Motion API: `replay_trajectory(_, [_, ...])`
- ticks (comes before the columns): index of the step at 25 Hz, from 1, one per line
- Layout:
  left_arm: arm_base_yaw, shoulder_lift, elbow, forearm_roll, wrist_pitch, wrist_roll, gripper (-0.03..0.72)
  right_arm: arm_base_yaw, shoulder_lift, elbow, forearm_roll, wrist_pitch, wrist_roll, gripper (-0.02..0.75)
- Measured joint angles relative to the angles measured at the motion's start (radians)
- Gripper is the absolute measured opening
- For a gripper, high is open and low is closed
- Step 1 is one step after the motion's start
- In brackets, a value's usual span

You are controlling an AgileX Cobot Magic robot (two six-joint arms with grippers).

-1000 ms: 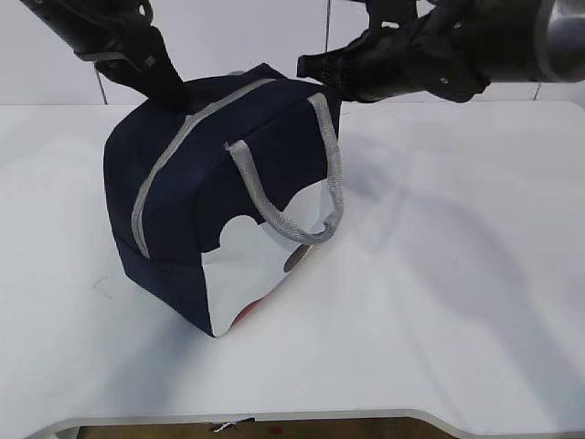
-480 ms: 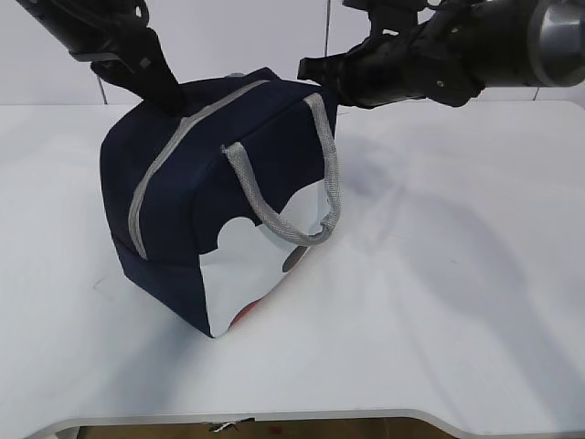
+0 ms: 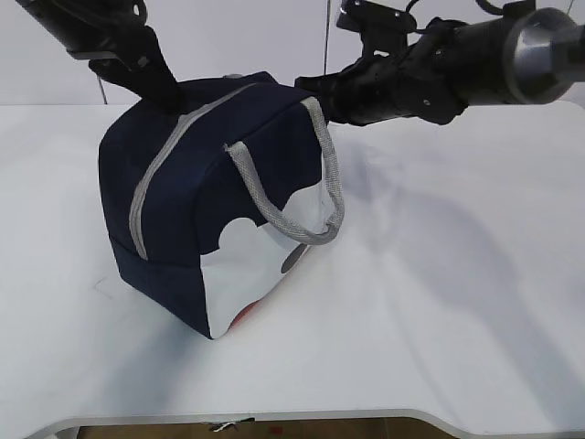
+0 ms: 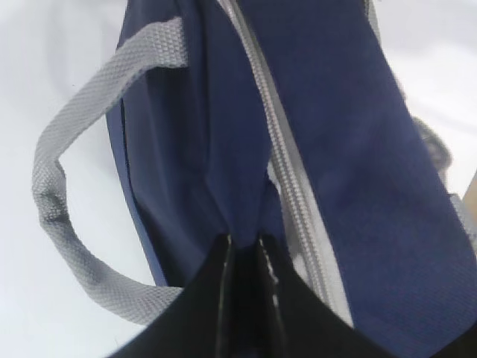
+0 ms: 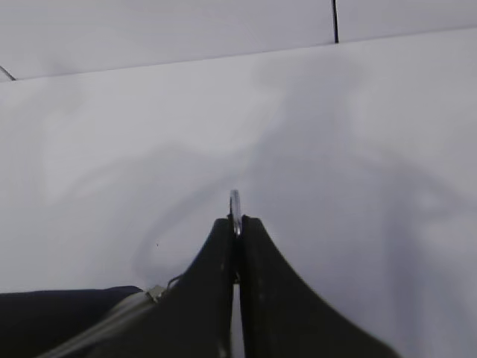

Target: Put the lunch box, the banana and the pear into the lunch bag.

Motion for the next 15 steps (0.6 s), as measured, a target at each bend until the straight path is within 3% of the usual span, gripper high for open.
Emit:
replay_trajectory(10, [0.0,-0.001,0.0,0.009,-0.002,0.0,0.025,0.0,0.007,-0.004,0.025,0.02,0.0,0.017])
replay_trajectory(15, [0.0,-0.004,0.0,0.009,0.002,0.0,0.025,0.0,-0.021,-0.004,-0.031,0.041,-0.027,0.039])
